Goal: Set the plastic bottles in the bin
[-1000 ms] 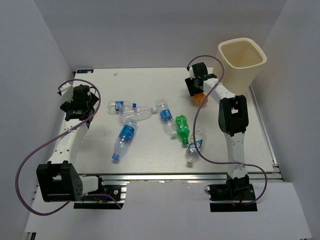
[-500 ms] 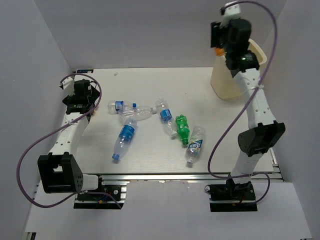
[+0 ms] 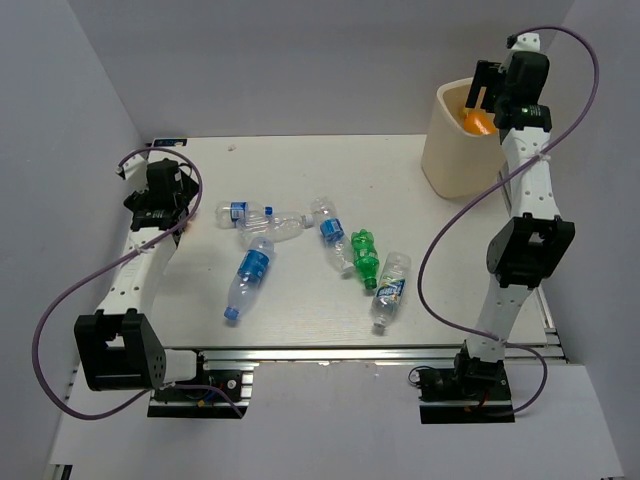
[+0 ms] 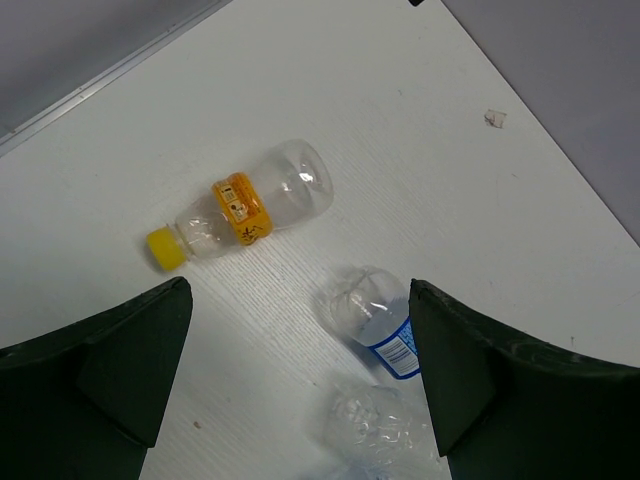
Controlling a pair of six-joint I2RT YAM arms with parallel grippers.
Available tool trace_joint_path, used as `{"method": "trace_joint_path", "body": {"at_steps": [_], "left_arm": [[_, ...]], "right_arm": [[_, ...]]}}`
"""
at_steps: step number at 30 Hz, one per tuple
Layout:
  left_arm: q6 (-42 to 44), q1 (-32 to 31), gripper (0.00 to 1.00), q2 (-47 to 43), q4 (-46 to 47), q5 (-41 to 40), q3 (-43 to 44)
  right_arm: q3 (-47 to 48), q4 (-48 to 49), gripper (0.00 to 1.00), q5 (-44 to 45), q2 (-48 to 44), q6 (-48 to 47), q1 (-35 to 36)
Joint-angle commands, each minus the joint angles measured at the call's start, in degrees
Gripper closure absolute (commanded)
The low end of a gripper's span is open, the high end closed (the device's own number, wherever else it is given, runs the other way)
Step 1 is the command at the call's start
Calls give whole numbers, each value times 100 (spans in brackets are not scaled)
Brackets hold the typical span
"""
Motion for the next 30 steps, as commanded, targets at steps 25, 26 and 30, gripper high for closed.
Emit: {"method": "trace_joint_path", "body": {"at_steps": [25,26,30], "left_arm": [[-67,-14,2,54,496,583,-17],[-67,-14,2,19,522,584,-104],[-84,-5,2,-122,611,496,-246]], "right_arm": [[-7472,-714,11,650,-4863,3445,4316],[-7699,-668,11,545,-4872,3516,4334],[-7921,-764,11,930,-4820,3929,4413]]}}
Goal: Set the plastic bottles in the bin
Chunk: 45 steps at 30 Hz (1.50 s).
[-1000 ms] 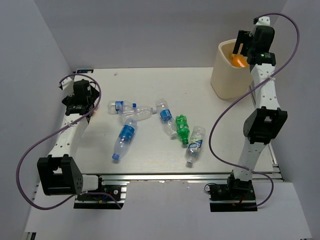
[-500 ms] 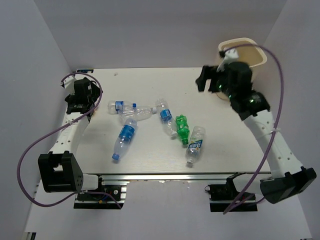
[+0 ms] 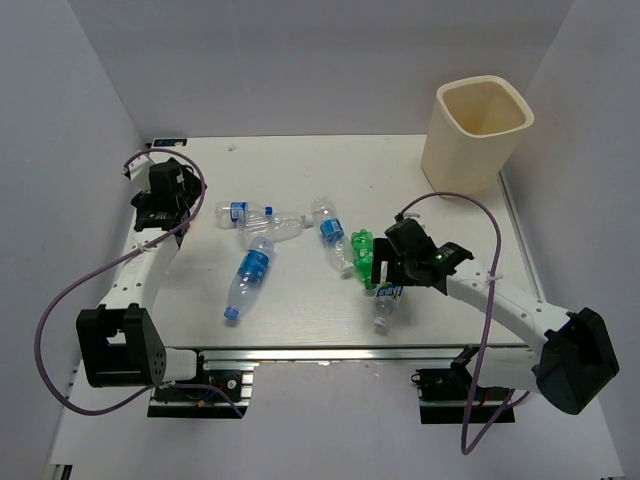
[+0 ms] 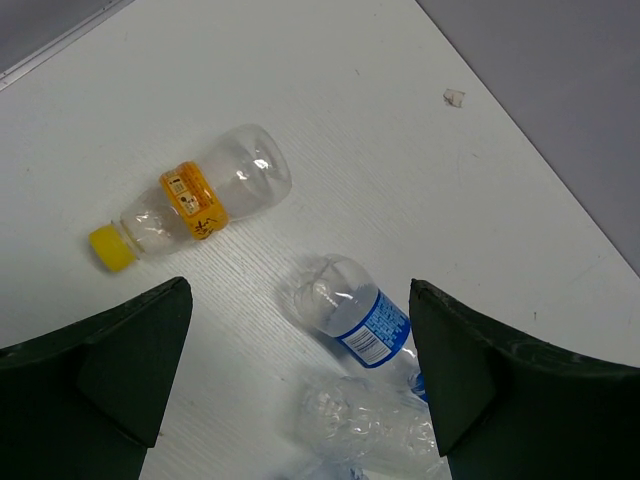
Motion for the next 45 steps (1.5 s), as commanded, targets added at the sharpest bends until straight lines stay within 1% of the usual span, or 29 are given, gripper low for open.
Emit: {"method": "trace_joint_path", "body": {"at_steps": [1,5,11,14,16,17,18,19,20,22,24,25,26,28,29,30,31,32,33,34,35,36,37,38,40,41,42,43,45], "left_arm": [[20,-11,2,-260,62,-77,-84],[20,-3,2,-163,-17,-147,-31],[55,-3,2,-49,44,-42,-49],[73,-12,2,13,0,-77,-5],[108,-3,2,66,-44,-95,65],[108,-3,2,74,-70,-95,74],[117,-3,2,75,-88,-129,83],[117,-3,2,66,-97,-147,83],[126,-3,2,48,-88,-156,74],[143,-3,2,22,-62,-165,57],[143,-3,2,13,-18,-139,92],[126,-11,2,22,-18,-104,101],[100,-12,2,39,26,-77,109],[47,-3,2,109,61,36,109],[38,-3,2,136,62,89,127],[38,-3,2,153,44,125,153],[38,-11,2,180,9,134,153],[3,-12,2,206,-70,160,171],[3,-3,2,189,-62,273,145],[29,-11,2,171,17,466,84],[29,-3,2,110,226,886,13],[-32,-3,2,84,350,1055,-144],[-67,-3,2,66,465,1187,-224],[-102,-3,2,66,588,1354,-277],[-120,-11,2,92,450,1399,-225],[-94,-212,2,110,370,1400,-181],[-33,-248,2,110,300,1330,-155],[-15,-301,2,84,212,1277,-128],[125,-529,2,40,228,1207,-189]], "right_arm": [[-127,261,11,495,-107,627,51],[-242,191,11,891,15,838,51],[-251,374,11,1286,753,1084,51],[-110,428,16,1594,1236,1225,51],[-5,445,26,1760,1334,1251,50],[39,428,35,1796,1343,1234,51],[83,393,55,1858,1317,1199,51],[188,349,61,2006,1273,1173,51],[267,314,65,2121,1159,1129,42],[487,130,65,2454,1027,876,-11],[961,102,65,2613,843,550,-204],[1128,224,67,2727,781,-78,-257],[1469,730,67,2720,685,-554,-309],[1874,1243,71,2719,675,-1442,-327],[2103,1654,71,2720,736,-2169,-423],[2644,1815,70,2685,789,-2472,-511],[2911,1982,70,2545,841,-2727,-625],[3157,2331,70,2335,972,-3191,-957],[3621,2509,71,1672,1043,-3326,-1178],[3826,2685,72,1361,1122,-3519,-1389],[4010,2852,72,1175,1341,-3712,-1791],[4430,3115,72,1095,1500,-3853,-1943],[4721,3108,70,1172,1675,-3951,-2049],[5011,3048,65,1234,2077,-4099,-2259],[5730,3073,65,1330,2657,-4171,-2601],[5961,3099,61,1383,2844,-4154,-2717],[6207,2995,56,1445,3055,-4058,-2849],[6827,2898,52,1576,3518,-4005,-3067],[7708,2478,53,1918,4073,-4022,-3236]]}}
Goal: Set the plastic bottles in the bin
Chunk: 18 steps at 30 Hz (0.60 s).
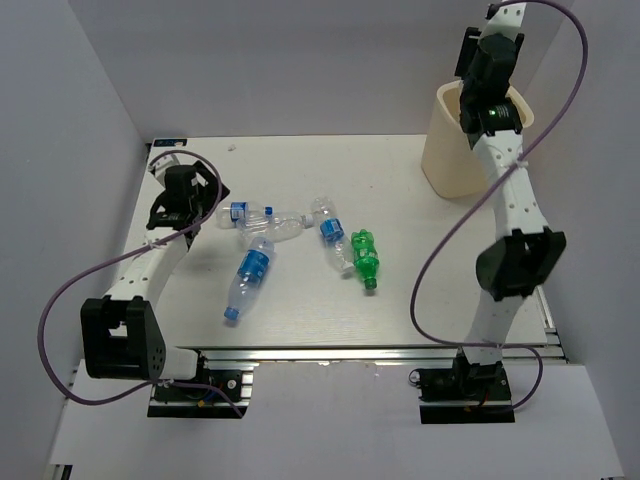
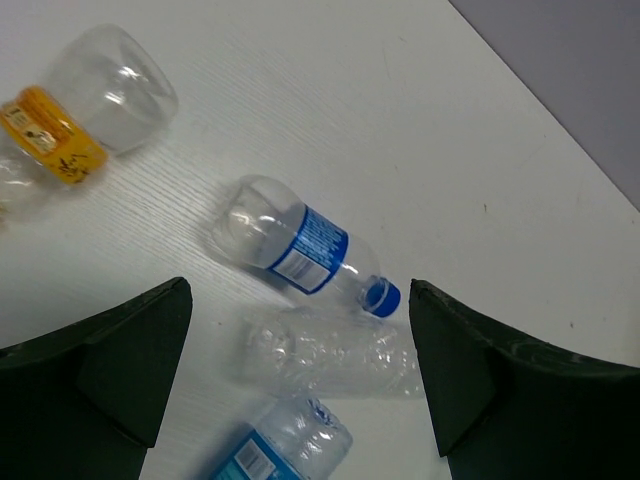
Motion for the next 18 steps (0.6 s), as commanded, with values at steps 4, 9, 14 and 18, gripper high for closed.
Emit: {"method": "trace_joint_path", "body": {"at_steps": [4,9,14,18], "left_arm": [[295,-757,2,-45,-465,-84,-30],[488,-1258,2,-291,-844,-243,-320],[533,-1505,2,-537,-1521,-173,-548],[269,-1654,2,-677,-1750,108,-1049]], "right_arm": [[1764,-225,40,925,1407,-567,-499],[1052,79,11,902,1267,-647,-622],[1148,-862,11,-355,1039,-253,-622],[132,-961,11,-1715,214,300,-605]]}}
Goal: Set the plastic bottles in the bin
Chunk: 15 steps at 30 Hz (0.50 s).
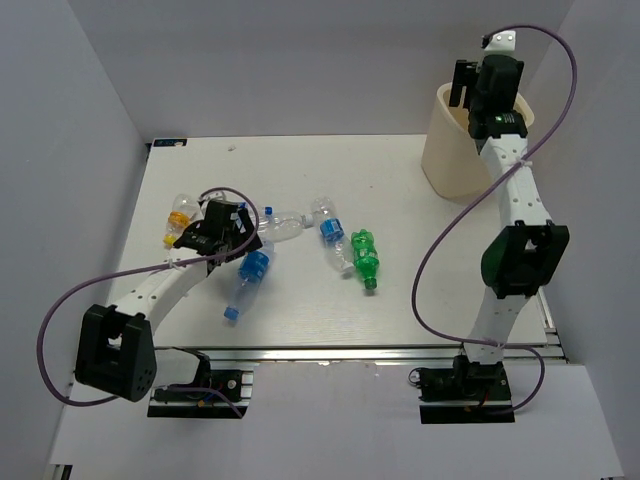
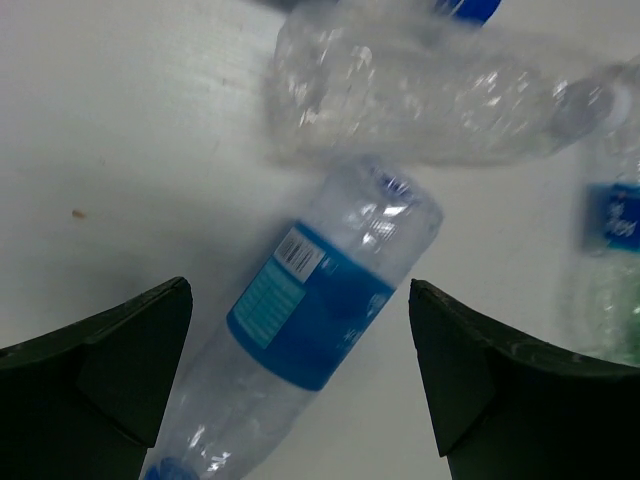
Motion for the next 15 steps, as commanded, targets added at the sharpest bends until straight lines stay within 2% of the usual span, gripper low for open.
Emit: {"method": "trace_joint_path", "body": {"at_steps": [1,6,12,14,15], "left_arm": [[-140,-140,2,-335,-475,170,-441],[-175,-377,2,-476,-424,397,-873],[-316,-640,2,-107,-326,461,-1111],[-299,-772,7,7,-291,443,-1093],[-272,-816,19,34,-291,434,-1076]], "right_arm": [[-961,39,11,-1393,-1183,562,29],[-1977,119,11,-2798,-1827,1212,55],[-3620,927,11,-2976,-2838,1556,301],[-4146,1068,11,-3021,-3198,1740,337],[-4332,1129,10,-3064,-3443,1801,345]]}}
